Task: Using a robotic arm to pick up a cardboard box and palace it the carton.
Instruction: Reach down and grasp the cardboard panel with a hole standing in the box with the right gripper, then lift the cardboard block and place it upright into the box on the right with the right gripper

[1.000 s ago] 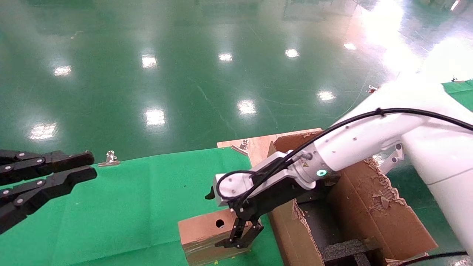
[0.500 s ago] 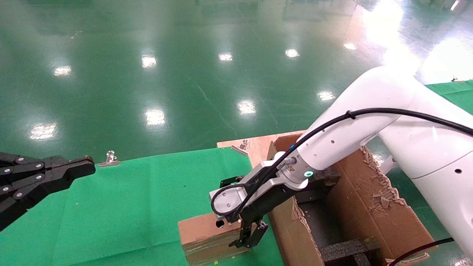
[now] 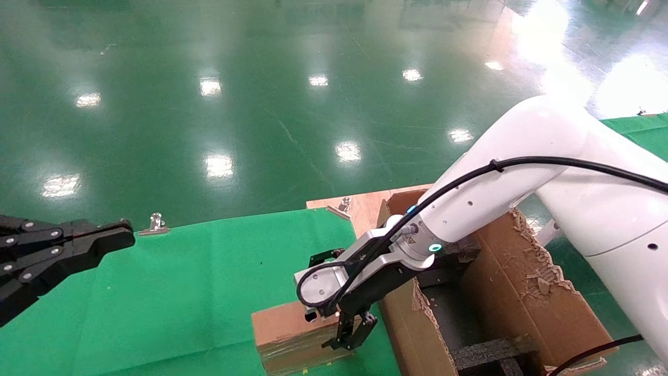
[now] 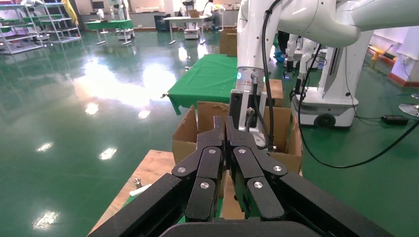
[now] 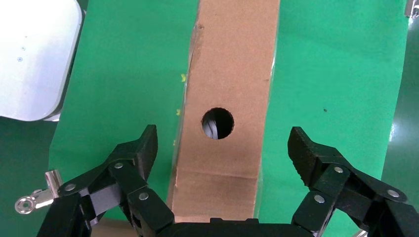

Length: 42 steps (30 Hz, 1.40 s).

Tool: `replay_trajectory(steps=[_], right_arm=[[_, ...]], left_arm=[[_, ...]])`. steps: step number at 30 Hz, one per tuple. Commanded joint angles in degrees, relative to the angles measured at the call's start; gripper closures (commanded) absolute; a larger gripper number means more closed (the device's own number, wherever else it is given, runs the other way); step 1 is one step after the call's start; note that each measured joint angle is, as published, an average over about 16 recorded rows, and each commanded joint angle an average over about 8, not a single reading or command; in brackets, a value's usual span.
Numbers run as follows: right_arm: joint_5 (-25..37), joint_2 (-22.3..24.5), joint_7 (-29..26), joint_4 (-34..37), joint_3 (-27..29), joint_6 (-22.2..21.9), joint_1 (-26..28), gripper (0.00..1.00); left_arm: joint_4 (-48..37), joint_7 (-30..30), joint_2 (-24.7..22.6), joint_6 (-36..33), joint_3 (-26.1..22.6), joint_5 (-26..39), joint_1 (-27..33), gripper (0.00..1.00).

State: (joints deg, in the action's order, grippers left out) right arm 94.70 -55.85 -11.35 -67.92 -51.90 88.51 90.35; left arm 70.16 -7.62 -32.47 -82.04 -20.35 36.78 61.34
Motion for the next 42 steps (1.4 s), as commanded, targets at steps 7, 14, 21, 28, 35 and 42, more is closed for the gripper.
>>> replay_trajectory(steps=[7,14,21,28,35,42], right_arm=[[-0.1,0.0,0.0,0.1,0.1,0.0,-0.1,1.0],[-0.1,0.0,0.0,0.2,0.2,0.0,-0.2,1.0],[-0.2,0.0,0.0,0.3,0.2,0.0,-0.2,1.0],[-0.2,0.1,0.0,0.3,0.3,0.0,-0.2,1.0],[-2.0,0.2,0.3,2.0,0.5,1.2,2.0,1.0],[-6.8,0.4,5.3,8.1,-1.9,2.7,11.3,1.0]], left_arm=[[0.0,0.0,0.0,0.0,0.0,0.0,0.0,0.0],[0.0,0.0,0.0,0.0,0.0,0.0,0.0,0.0],[0.0,0.0,0.0,0.0,0.0,0.0,0.0,0.0],[0.0,0.0,0.0,0.0,0.0,0.0,0.0,0.0],[0.0,0.0,0.0,0.0,0.0,0.0,0.0,0.0],[0.0,0.0,0.0,0.0,0.0,0.0,0.0,0.0]])
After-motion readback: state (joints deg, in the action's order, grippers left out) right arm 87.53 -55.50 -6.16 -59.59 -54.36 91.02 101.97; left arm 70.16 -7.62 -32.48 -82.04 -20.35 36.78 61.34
